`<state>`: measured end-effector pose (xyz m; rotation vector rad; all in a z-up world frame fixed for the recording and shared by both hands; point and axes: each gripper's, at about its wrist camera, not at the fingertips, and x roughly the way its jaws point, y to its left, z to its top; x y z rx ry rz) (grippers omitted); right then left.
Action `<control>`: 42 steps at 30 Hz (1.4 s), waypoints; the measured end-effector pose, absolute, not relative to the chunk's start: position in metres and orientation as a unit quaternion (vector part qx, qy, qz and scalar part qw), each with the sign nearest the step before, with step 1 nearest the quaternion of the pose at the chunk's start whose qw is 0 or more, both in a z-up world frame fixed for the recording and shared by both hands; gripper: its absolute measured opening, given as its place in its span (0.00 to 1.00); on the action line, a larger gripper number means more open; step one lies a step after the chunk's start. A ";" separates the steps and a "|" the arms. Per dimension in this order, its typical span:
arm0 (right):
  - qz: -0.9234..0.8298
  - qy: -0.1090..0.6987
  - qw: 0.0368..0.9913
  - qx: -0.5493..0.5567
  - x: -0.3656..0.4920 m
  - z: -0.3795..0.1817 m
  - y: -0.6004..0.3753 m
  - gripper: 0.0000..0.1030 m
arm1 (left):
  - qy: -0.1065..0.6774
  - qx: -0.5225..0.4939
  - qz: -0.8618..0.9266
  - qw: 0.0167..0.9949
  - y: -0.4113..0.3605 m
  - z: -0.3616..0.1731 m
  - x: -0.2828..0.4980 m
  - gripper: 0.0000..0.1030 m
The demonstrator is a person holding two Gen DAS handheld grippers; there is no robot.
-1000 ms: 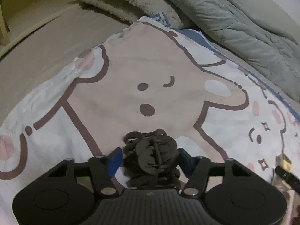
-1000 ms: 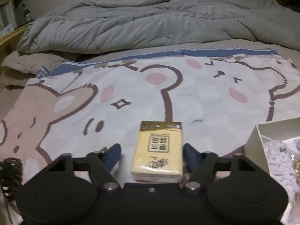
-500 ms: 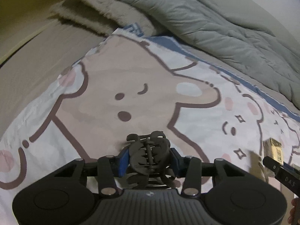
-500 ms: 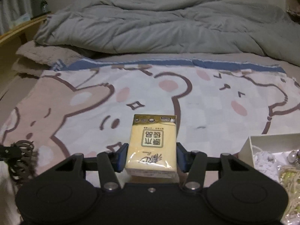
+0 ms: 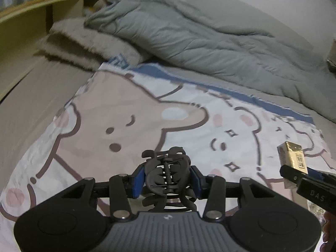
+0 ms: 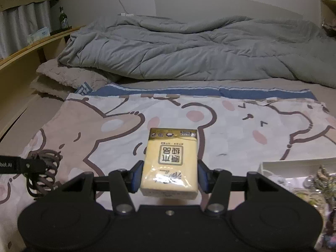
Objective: Organize objects
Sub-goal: 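Carry the claw clip and tissue pack with both tools over the white box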
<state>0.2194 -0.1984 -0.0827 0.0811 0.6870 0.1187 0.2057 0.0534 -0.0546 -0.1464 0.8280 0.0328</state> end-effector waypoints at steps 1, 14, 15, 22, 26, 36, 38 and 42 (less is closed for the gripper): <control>0.058 0.335 0.940 0.040 0.216 -0.080 -0.200 0.52 | 0.398 -0.067 0.013 0.915 0.049 -0.051 0.203 0.45; 0.044 0.324 0.944 0.037 0.178 -0.045 -0.231 0.52 | 0.366 -0.049 -0.025 0.929 0.007 -0.023 0.181 0.45; 0.042 0.323 0.945 0.038 0.175 -0.043 -0.234 0.52 | 0.365 -0.049 -0.029 0.929 0.003 -0.021 0.180 0.45; 0.031 0.312 0.949 0.045 0.154 -0.028 -0.259 0.52 | 0.355 -0.033 -0.054 0.933 -0.026 -0.013 0.172 0.45; 0.023 0.307 0.950 0.048 0.144 -0.022 -0.274 0.52 | 0.352 -0.029 -0.070 0.933 -0.044 -0.011 0.169 0.45; 0.000 0.303 0.951 0.060 0.119 -0.013 -0.315 0.52 | 0.350 -0.016 -0.119 0.929 -0.101 -0.009 0.158 0.45; -0.005 0.303 0.951 0.063 0.115 -0.013 -0.323 0.52 | 0.351 -0.013 -0.130 0.927 -0.114 -0.009 0.157 0.45; -0.016 0.302 0.951 0.069 0.108 -0.012 -0.340 0.52 | 0.352 -0.012 -0.151 0.924 -0.136 -0.010 0.154 0.45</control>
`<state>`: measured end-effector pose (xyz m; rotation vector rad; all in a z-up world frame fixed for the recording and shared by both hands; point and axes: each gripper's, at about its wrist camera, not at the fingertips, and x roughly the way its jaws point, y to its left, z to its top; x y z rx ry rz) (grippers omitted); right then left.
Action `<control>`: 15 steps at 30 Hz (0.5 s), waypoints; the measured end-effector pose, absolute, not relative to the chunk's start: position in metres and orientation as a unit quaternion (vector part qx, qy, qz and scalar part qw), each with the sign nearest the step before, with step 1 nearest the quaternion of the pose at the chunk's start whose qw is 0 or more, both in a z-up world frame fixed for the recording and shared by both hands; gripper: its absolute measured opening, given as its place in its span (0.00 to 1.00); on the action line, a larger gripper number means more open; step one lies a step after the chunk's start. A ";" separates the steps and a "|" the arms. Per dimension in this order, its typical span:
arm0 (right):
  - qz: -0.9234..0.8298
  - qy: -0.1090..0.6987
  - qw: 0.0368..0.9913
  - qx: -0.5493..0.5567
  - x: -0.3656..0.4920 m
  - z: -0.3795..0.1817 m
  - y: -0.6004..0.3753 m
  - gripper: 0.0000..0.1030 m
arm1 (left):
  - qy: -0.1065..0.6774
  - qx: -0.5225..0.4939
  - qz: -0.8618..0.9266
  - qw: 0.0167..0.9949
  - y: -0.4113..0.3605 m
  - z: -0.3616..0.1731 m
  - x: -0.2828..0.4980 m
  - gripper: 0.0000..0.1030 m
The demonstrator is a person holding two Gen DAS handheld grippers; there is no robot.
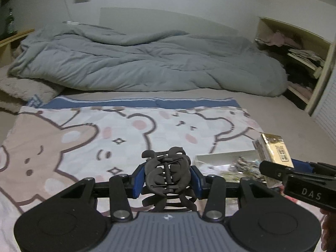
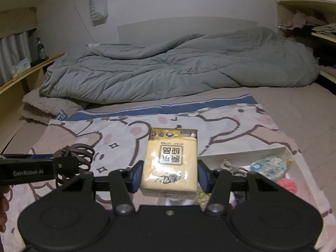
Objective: Organize objects
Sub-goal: 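Carry the claw clip and tissue pack with both tools over the white box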
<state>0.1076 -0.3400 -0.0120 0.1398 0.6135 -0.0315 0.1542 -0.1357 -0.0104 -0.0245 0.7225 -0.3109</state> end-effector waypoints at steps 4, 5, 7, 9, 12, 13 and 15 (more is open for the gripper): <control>-0.022 0.302 0.950 0.072 0.099 -0.012 -0.356 0.52 | 0.349 -0.006 -0.173 0.921 -0.159 -0.012 0.149 0.45; -0.024 0.303 0.950 0.072 0.096 -0.012 -0.359 0.52 | 0.350 -0.005 -0.178 0.920 -0.164 -0.012 0.148 0.45; -0.028 0.305 0.949 0.070 0.091 -0.012 -0.367 0.52 | 0.352 -0.006 -0.190 0.917 -0.175 -0.014 0.145 0.45; -0.032 0.308 0.948 0.069 0.086 -0.013 -0.376 0.52 | 0.355 -0.007 -0.201 0.913 -0.185 -0.016 0.144 0.45; -0.037 0.314 0.946 0.067 0.079 -0.016 -0.388 0.52 | 0.360 -0.002 -0.213 0.908 -0.199 -0.019 0.142 0.45; -0.037 0.317 0.945 0.066 0.077 -0.017 -0.392 0.52 | 0.361 0.001 -0.217 0.907 -0.204 -0.021 0.142 0.45; -0.036 0.323 0.943 0.065 0.072 -0.019 -0.399 0.52 | 0.362 0.008 -0.222 0.905 -0.213 -0.023 0.139 0.45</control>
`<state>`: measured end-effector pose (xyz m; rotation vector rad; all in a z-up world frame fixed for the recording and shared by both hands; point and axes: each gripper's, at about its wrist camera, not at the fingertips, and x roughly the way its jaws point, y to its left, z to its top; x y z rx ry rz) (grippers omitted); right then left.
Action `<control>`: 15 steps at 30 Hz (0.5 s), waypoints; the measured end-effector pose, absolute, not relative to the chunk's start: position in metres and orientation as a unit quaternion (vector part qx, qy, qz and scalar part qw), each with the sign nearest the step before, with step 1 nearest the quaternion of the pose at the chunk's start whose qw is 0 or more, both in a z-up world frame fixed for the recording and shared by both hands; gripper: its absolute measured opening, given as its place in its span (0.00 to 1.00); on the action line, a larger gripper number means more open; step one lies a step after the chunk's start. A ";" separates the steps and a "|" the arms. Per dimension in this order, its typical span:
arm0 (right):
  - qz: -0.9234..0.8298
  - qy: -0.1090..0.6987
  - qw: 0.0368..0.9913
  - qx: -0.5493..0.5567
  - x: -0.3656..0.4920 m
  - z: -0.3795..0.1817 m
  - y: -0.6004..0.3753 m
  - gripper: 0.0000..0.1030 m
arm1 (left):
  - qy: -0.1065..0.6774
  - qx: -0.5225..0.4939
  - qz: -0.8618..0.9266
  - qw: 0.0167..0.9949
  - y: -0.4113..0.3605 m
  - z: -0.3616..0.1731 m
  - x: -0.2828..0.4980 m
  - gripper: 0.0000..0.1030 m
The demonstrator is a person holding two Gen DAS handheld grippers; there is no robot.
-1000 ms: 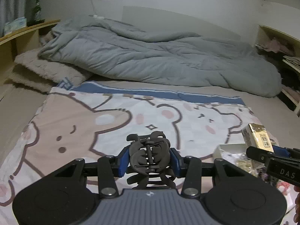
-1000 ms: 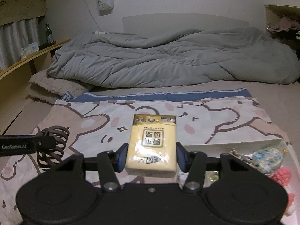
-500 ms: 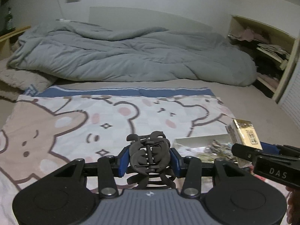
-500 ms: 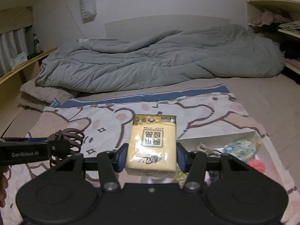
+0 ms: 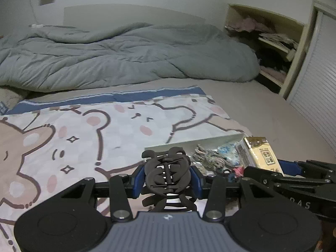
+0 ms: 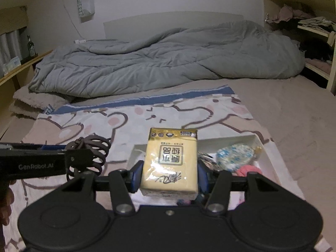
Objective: Organize objects
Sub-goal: 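Carry the claw clip and tissue pack with both tools over the white box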
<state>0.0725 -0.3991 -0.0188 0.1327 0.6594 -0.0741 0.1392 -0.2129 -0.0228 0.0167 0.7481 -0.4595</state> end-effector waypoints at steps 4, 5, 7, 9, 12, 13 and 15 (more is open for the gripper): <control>-0.030 0.339 0.938 0.063 0.067 -0.024 -0.409 0.52 | 0.367 0.017 -0.238 0.899 -0.230 -0.028 0.136 0.45; -0.027 0.344 0.937 0.061 0.065 -0.025 -0.411 0.52 | 0.369 0.018 -0.242 0.897 -0.233 -0.029 0.135 0.45; -0.020 0.357 0.932 0.057 0.063 -0.029 -0.414 0.52 | 0.373 0.019 -0.250 0.893 -0.239 -0.031 0.133 0.45; -0.015 0.376 0.925 0.057 0.063 -0.034 -0.418 0.52 | 0.377 0.018 -0.256 0.890 -0.243 -0.033 0.133 0.45; -0.005 0.418 0.907 0.056 0.065 -0.047 -0.420 0.52 | 0.386 0.016 -0.263 0.884 -0.249 -0.038 0.134 0.45; -0.001 0.432 0.900 0.052 0.067 -0.051 -0.419 0.52 | 0.389 0.016 -0.264 0.882 -0.251 -0.040 0.134 0.45; 0.009 0.463 0.885 0.043 0.070 -0.063 -0.417 0.52 | 0.395 0.015 -0.267 0.879 -0.253 -0.042 0.135 0.45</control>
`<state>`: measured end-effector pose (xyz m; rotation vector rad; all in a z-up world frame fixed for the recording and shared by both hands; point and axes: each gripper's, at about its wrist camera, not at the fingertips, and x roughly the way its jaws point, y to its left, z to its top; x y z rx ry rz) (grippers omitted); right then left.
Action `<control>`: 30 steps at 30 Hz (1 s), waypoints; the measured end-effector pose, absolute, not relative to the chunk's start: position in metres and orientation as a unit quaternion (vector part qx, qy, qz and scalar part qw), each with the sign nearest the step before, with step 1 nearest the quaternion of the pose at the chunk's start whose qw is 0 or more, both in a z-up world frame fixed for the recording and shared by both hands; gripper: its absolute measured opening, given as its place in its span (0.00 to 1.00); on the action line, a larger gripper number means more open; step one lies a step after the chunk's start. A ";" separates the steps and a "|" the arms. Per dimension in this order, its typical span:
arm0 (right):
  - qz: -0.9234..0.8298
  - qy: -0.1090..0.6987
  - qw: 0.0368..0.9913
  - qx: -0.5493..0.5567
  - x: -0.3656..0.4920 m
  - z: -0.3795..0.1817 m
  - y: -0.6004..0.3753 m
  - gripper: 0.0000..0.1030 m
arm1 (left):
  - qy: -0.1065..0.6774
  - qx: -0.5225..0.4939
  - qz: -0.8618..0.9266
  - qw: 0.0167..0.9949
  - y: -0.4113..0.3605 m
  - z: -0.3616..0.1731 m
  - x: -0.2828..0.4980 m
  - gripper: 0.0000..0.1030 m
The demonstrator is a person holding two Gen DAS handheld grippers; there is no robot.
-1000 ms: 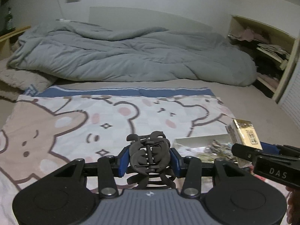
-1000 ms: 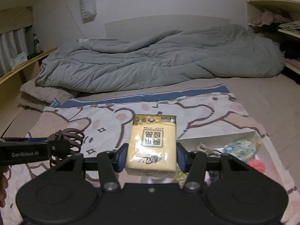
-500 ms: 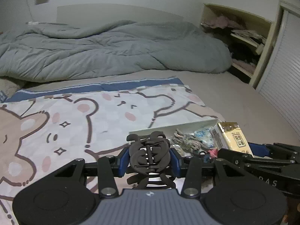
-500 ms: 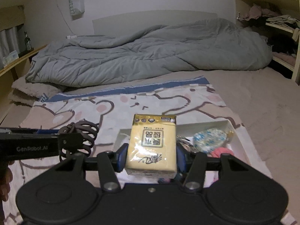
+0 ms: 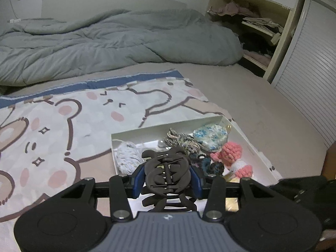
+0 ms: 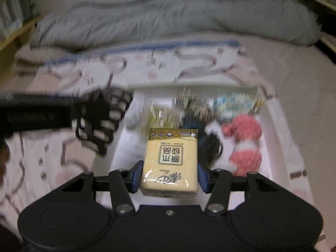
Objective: Organize objects
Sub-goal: 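Carry the claw clip and tissue pack with both tools over the white box, then lower the claw clip with the left tool while the right tool lowers the tissue pack into the box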
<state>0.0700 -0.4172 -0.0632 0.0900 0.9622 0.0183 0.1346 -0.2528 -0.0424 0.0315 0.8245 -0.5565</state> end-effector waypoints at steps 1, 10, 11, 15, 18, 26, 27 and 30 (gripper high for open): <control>0.015 0.476 0.878 0.040 0.072 -0.069 -0.416 0.52 | 0.400 0.014 -0.268 0.876 -0.254 -0.044 0.135 0.45; 0.036 0.534 0.844 0.035 0.095 -0.104 -0.405 0.52 | 0.473 -0.019 -0.271 0.838 -0.257 -0.076 0.145 0.45; 0.026 0.535 0.844 0.031 0.097 -0.105 -0.406 0.52 | 0.480 -0.021 -0.268 0.835 -0.257 -0.080 0.146 0.45; 0.001 0.536 0.843 0.036 0.101 -0.108 -0.415 0.52 | 0.496 -0.009 -0.250 0.831 -0.262 -0.094 0.152 0.45; -0.009 0.534 0.845 0.029 0.100 -0.109 -0.415 0.53 | 0.505 -0.006 -0.234 0.831 -0.263 -0.101 0.155 0.46; -0.020 0.524 0.850 0.039 0.095 -0.106 -0.422 0.78 | 0.496 0.018 -0.231 0.837 -0.267 -0.097 0.154 0.63; -0.020 0.523 0.851 0.040 0.095 -0.105 -0.422 0.78 | 0.496 0.017 -0.230 0.837 -0.267 -0.096 0.154 0.63; -0.020 0.518 0.854 0.045 0.092 -0.102 -0.424 0.78 | 0.495 0.015 -0.230 0.838 -0.265 -0.095 0.154 0.63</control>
